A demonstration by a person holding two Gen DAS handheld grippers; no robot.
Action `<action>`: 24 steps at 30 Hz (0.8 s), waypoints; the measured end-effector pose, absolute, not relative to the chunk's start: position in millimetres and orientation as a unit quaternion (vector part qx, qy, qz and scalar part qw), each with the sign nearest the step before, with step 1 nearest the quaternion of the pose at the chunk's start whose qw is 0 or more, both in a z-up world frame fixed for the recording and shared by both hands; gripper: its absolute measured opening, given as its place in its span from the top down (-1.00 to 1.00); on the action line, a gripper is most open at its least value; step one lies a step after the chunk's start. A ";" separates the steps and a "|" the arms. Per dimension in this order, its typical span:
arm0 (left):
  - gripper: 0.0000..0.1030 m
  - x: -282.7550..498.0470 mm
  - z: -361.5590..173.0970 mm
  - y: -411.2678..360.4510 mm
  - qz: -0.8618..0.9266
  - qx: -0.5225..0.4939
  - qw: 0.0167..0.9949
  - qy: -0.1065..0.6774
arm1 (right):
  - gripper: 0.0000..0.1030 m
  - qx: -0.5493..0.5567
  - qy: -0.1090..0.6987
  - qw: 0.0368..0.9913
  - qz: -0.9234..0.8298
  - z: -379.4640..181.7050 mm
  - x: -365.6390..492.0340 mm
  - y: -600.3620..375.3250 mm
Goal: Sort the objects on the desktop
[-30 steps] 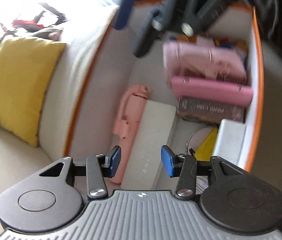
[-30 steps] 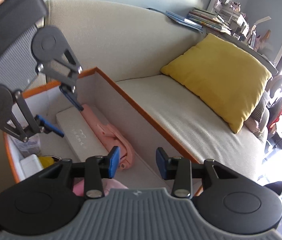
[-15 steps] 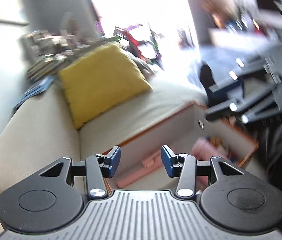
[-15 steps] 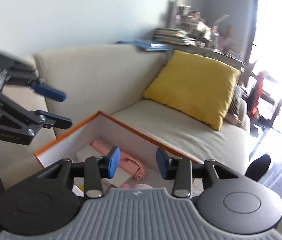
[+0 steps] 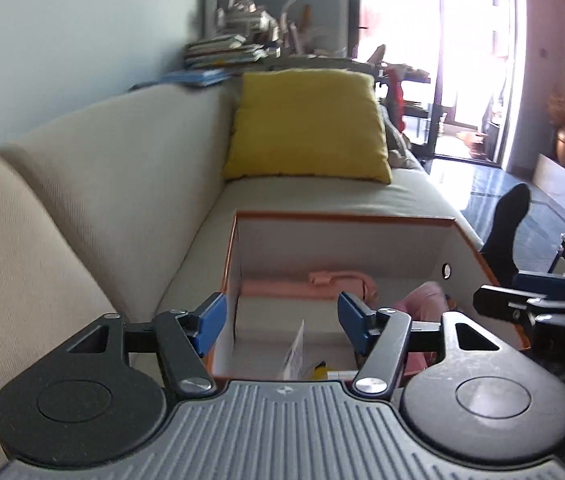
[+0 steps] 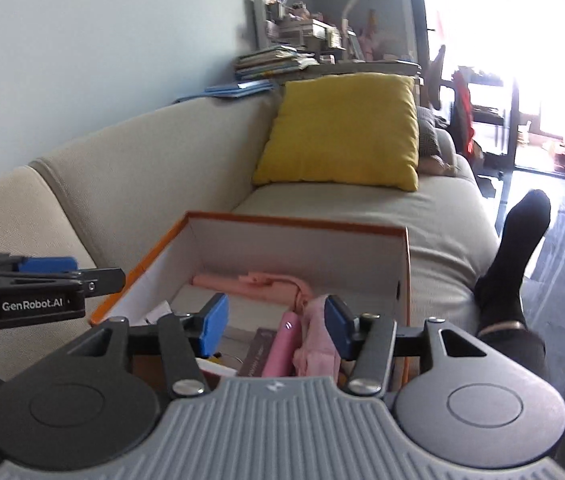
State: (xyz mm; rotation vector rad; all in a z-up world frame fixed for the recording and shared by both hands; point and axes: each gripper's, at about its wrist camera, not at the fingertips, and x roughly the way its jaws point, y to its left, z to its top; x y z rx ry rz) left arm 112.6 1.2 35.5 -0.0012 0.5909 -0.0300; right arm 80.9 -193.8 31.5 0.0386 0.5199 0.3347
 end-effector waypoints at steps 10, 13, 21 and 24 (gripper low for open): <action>-0.65 129.5 8.6 -10.0 -0.005 0.008 0.951 0.309 | -0.20 0.026 0.271 0.951 0.145 -4.6 92.7 -188.5; -0.68 131.6 -0.3 -13.5 -0.012 0.015 0.948 0.317 | -0.23 0.032 0.275 0.949 0.148 -10.5 94.1 -189.3; -0.69 134.4 -15.9 -15.2 -0.007 0.030 0.945 0.327 | -0.24 0.035 0.297 0.942 0.151 -28.0 99.4 -184.7; -0.69 132.9 -19.1 -15.6 -0.008 0.030 0.946 0.322 | -0.25 0.035 0.296 0.943 0.151 -30.7 99.1 -182.1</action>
